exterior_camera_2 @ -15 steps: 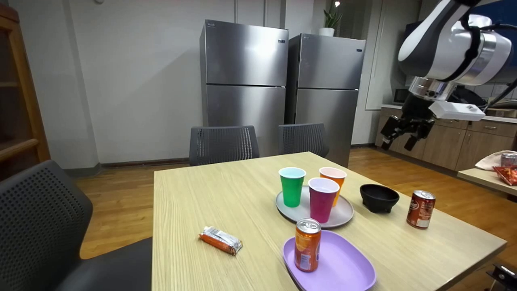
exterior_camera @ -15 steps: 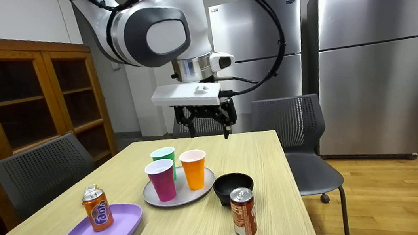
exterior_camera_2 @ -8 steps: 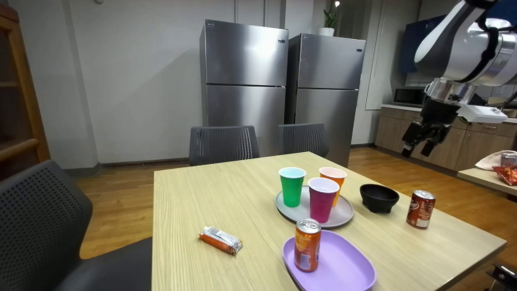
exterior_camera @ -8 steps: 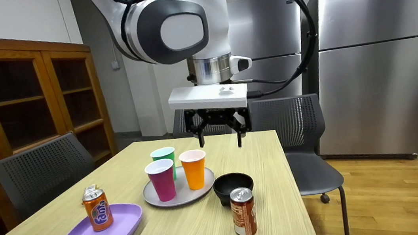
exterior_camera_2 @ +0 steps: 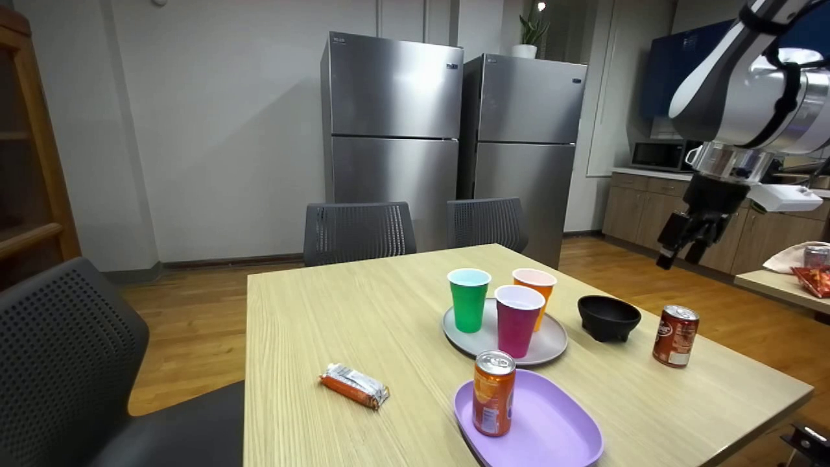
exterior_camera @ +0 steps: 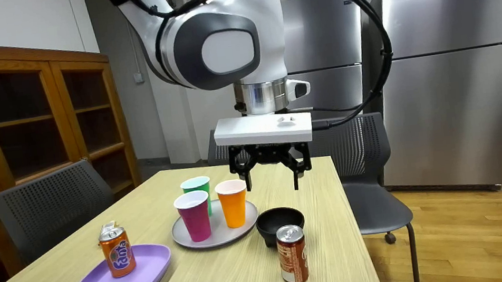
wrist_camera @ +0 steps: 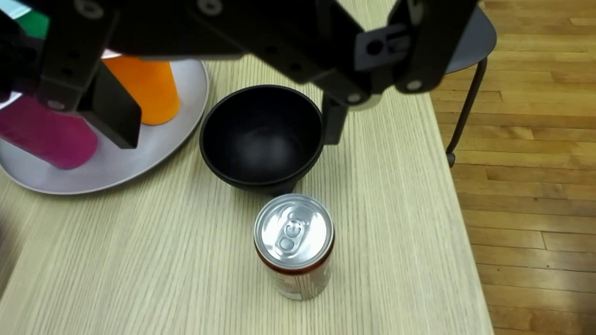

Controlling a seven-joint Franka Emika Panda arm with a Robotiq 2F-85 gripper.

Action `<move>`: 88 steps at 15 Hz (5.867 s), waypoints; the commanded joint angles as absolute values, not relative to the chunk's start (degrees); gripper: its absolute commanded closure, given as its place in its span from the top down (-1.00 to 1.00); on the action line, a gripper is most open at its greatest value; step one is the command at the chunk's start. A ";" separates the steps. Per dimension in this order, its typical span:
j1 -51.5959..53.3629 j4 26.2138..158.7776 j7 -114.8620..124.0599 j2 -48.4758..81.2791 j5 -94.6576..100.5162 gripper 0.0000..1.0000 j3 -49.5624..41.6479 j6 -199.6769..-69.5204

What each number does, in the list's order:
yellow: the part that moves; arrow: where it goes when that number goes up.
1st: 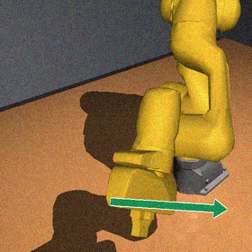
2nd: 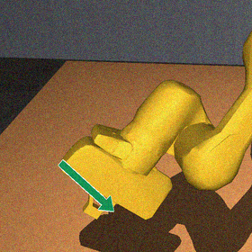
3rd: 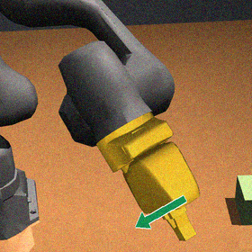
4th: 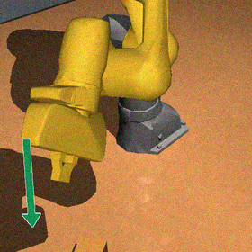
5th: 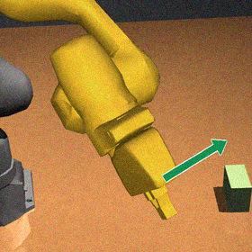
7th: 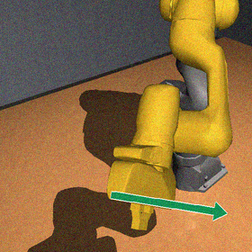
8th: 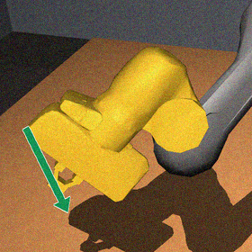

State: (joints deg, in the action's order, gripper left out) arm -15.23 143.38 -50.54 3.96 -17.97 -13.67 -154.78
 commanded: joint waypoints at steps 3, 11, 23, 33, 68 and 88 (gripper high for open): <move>-15.54 142.32 -52.28 7.97 -17.43 1.00 -13.83 -157.73; -15.76 140.40 -53.35 13.60 -17.13 1.00 -14.18 -160.11; -16.34 138.82 -56.96 19.44 -17.58 1.00 -13.91 -162.66; -16.49 137.66 -57.51 21.94 -18.31 1.00 -13.05 -163.59; -14.95 145.74 -59.06 -1.23 -19.76 -0.24 -8.57 -149.37; -2.36 159.05 -37.88 -10.32 -5.27 -0.24 -6.55 -158.98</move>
